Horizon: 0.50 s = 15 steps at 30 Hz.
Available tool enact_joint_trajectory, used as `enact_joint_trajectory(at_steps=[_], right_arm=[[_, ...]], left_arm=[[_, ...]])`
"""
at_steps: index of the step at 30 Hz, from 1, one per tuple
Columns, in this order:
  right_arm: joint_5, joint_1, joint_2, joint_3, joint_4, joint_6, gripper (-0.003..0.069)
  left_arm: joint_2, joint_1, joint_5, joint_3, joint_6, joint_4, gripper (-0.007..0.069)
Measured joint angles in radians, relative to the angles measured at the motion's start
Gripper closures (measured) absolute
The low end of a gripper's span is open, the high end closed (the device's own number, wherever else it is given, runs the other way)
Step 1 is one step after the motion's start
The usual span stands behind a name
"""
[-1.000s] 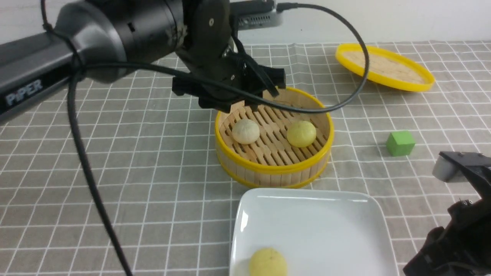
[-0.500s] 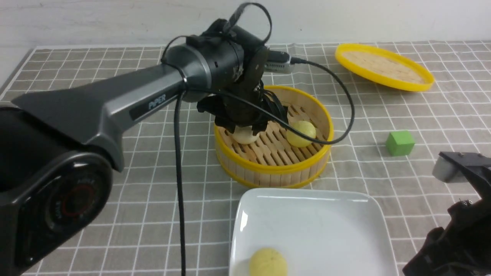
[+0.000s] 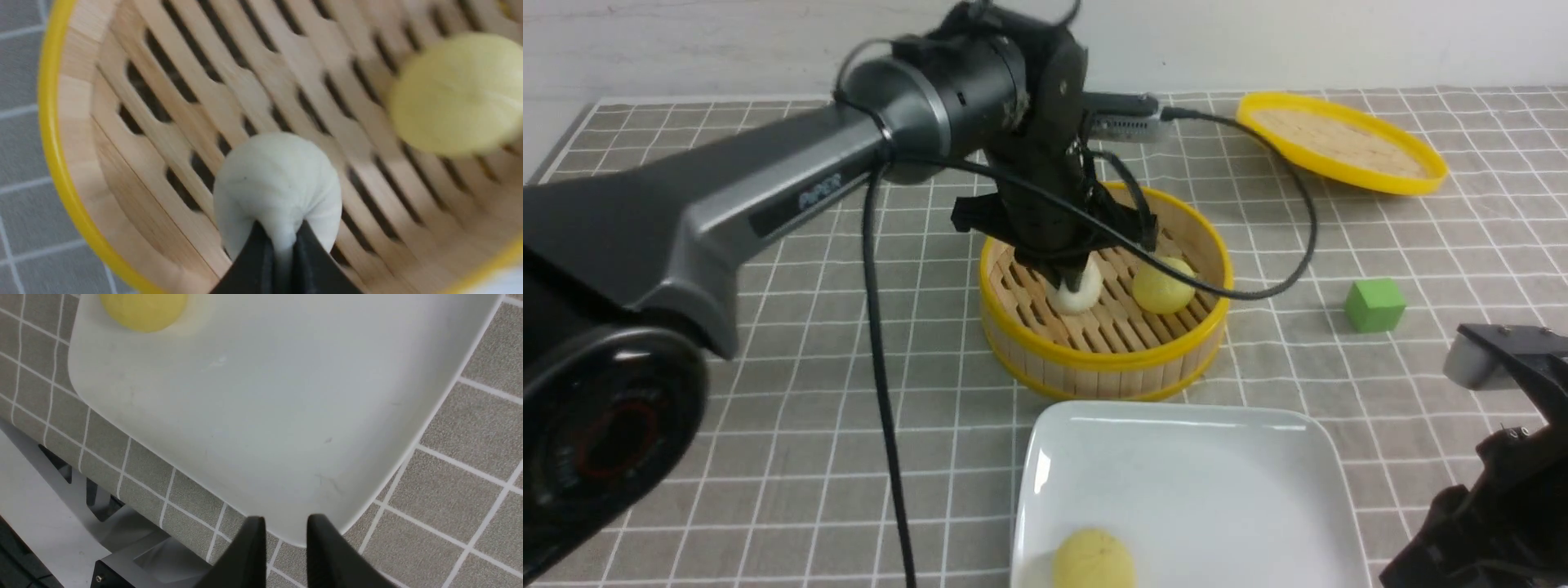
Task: Put the steamed buns into the plate on the grey tablecloth.
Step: 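Carry the bun from the bamboo steamer to the plate with the left gripper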
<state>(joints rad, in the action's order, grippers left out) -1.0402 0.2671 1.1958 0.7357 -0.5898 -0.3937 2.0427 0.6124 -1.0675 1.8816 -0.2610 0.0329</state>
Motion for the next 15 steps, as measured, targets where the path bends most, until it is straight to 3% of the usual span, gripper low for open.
enact_joint_trajectory(at_steps=[4, 9, 15], right_arm=[[-0.002, 0.0, 0.0, 0.0, 0.0, 0.0, 0.0483], [-0.004, 0.001, 0.0, 0.0, -0.003, -0.002, 0.0479], [-0.004, 0.001, 0.0, 0.0, 0.0, -0.002, 0.0476]], left_arm=[[-0.146, 0.01, -0.147, 0.013, 0.144, 0.171, 0.0597], [-0.184, 0.063, -0.164, -0.056, 0.176, 0.189, 0.0597], [-0.146, 0.178, -0.09, -0.32, 0.184, 0.16, 0.0597]])
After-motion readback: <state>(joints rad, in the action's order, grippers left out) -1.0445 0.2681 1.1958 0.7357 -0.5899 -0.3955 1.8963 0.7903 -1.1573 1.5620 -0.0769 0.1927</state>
